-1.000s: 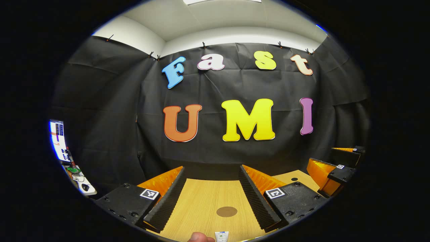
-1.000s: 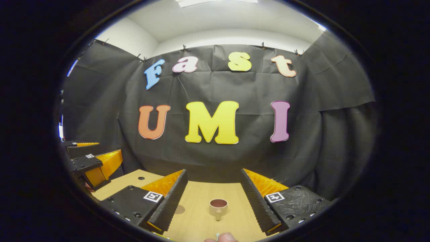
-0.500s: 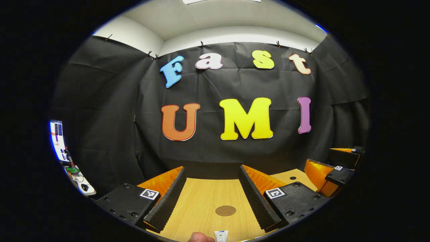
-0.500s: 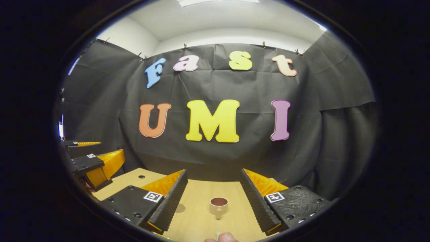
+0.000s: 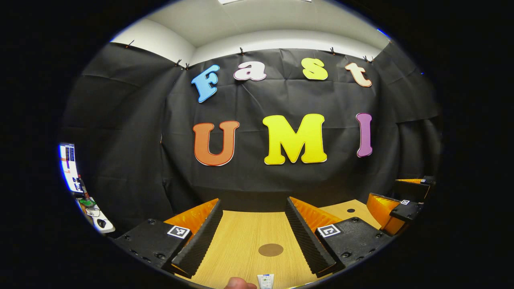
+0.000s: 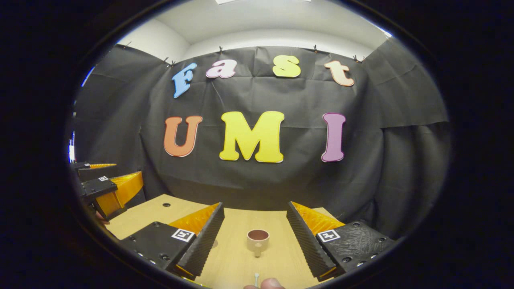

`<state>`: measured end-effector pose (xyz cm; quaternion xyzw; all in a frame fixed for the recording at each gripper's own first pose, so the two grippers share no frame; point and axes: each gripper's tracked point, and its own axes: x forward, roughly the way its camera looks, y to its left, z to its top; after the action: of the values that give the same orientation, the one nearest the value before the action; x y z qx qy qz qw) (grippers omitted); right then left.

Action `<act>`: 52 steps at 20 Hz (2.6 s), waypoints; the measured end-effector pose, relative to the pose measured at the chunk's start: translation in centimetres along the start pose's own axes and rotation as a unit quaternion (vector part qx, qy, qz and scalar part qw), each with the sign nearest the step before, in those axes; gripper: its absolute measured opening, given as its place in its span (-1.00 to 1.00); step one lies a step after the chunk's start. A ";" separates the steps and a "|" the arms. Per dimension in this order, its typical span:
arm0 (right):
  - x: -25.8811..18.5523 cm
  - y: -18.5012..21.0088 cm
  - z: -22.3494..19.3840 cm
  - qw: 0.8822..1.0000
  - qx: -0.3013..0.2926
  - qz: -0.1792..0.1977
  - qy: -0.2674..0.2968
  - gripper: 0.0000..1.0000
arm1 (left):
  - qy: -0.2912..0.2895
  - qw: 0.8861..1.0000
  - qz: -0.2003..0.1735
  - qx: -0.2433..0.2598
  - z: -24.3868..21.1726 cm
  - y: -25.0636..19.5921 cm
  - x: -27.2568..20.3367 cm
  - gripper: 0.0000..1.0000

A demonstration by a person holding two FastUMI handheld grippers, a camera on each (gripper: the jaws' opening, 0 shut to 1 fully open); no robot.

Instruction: Put the toothbrush and toothpaste on the desktop into the cup, then pick up the cup and place it on the coaster on the desktop.

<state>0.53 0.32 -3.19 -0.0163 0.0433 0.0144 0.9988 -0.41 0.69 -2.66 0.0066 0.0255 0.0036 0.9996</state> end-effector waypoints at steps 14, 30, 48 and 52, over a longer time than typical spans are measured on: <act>-1.6 -1.1 -12.2 0.986 -0.028 0.006 0.163 0.91 | 0.167 0.984 -0.051 -0.014 -12.4 -2.7 -2.7 0.99; -1.6 -1.9 -26.5 0.926 -0.038 0.016 0.375 0.91 | 0.371 0.927 -0.056 -0.019 -25.4 -4.4 -7.3 1.00; -0.9 -0.1 -34.0 0.883 0.002 0.005 0.469 0.41 | 0.460 0.886 -0.054 -0.016 -31.7 -3.7 -8.4 1.00; 0.0 0.2 -34.2 0.883 0.015 0.007 0.469 -0.02 | 0.463 0.884 -0.054 -0.015 -31.9 -3.5 -8.5 1.00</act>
<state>-2.39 -0.59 -37.22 -0.0061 0.5073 0.0116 0.8617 -10.51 -2.50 -34.13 -0.0122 0.4861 -0.0475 0.8725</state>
